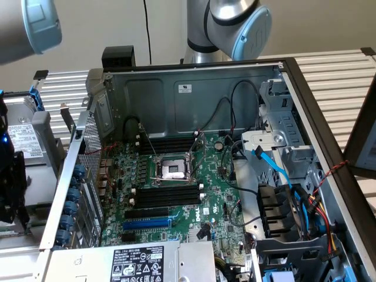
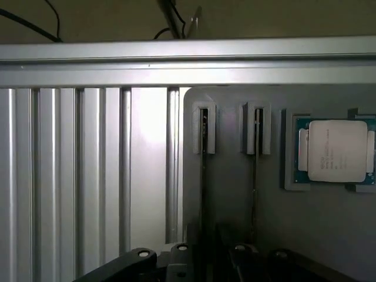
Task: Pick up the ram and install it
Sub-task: 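Pick up the ram and move it above insertion slot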
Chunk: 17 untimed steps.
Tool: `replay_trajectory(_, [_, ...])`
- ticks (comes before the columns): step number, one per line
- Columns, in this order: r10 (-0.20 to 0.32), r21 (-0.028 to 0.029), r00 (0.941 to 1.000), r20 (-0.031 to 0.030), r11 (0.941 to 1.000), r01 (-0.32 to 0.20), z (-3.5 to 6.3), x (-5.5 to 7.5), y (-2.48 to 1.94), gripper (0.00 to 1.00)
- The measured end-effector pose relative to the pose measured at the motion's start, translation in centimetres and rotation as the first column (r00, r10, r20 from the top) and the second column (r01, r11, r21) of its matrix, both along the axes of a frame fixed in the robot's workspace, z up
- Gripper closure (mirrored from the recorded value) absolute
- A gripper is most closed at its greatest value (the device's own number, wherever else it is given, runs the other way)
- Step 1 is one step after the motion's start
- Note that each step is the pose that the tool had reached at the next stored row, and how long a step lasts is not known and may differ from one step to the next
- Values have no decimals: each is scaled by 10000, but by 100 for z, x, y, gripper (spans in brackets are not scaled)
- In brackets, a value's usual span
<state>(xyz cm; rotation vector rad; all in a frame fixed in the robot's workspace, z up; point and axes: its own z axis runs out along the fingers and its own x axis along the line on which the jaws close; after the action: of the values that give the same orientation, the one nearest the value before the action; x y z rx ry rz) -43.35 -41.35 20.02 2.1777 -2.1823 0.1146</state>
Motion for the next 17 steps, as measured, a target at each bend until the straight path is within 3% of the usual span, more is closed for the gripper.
replay_trajectory(1, [-9,-2,10000,-1,10000,9,-2,0,-1,80])
replay_trajectory(7, [-39,-57,10000,-2,10000,39,-17,-6,-4,80])
replay_trajectory(12, [-40,-61,10000,5,10000,41,-21,-6,-4,80])
replay_trajectory(17, [-40,-59,9999,104,10000,41,-24,-7,-5,80])
